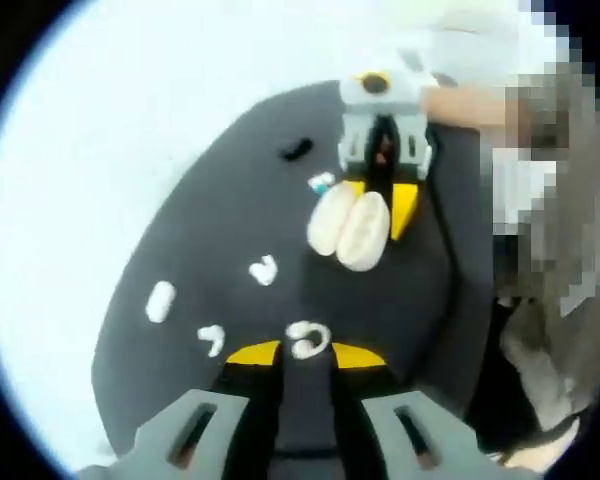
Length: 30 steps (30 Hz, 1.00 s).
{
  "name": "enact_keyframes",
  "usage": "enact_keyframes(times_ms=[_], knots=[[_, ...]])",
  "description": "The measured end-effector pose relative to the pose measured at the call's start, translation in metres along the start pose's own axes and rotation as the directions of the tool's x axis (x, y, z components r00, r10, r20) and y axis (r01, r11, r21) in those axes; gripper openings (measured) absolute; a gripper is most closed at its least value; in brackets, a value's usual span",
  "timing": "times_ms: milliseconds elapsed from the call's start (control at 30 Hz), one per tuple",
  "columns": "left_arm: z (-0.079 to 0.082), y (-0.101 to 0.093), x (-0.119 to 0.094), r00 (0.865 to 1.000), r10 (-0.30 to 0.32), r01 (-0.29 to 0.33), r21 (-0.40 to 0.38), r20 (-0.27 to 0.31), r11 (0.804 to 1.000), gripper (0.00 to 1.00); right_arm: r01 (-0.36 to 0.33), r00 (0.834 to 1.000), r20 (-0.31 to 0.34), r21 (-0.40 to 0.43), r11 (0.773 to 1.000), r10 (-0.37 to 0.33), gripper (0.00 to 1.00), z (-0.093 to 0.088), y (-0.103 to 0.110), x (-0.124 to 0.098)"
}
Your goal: Pick up three earphones and place each one into its charging case using tactile feedback, ensure that each earphone is properly inserted and securely positioned inside the case.
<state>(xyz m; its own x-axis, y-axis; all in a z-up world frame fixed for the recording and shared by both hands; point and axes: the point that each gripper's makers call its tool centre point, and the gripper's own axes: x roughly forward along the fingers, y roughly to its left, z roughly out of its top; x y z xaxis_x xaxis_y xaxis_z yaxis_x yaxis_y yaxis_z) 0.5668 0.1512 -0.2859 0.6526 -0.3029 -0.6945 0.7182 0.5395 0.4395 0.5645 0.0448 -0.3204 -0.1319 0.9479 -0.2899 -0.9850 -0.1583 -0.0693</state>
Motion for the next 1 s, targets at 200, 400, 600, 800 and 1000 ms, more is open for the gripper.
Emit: enact_keyframes(times_ms=[200,400,600,800,1000], knots=[[0.001,-0.016,-0.006,0.996,0.028,-0.026,-0.03,0.081,0.999,0.1,-0.003,1.0,0.0,0.003,1.0,0.003,0.2,0.0,0.001,0.0],[0.003,-0.02,0.014,0.988,0.126,-0.111,-0.167,0.085,0.98,0.06,-0.002,1.0,0.001,0.002,1.0,0.002,0.2,0.001,0.002,0.0],[0.001,-0.025,0.029,0.991,0.105,-0.087,-0.209,0.078,0.974,0.06,-0.001,1.0,0.002,0.002,1.0,0.001,0.2,0.001,0.002,0.0],[-0.006,-0.028,0.036,0.993,0.115,-0.11,-0.16,0.025,0.981,0.05,-0.004,1.0,0.002,0.003,1.0,0.004,0.2,0.002,0.002,0.0],[-0.003,-0.026,0.037,0.986,0.136,-0.125,-0.115,0.097,0.986,0.02,-0.003,1.0,0.002,0.002,1.0,0.003,0.2,0.001,-0.001,0.0]])
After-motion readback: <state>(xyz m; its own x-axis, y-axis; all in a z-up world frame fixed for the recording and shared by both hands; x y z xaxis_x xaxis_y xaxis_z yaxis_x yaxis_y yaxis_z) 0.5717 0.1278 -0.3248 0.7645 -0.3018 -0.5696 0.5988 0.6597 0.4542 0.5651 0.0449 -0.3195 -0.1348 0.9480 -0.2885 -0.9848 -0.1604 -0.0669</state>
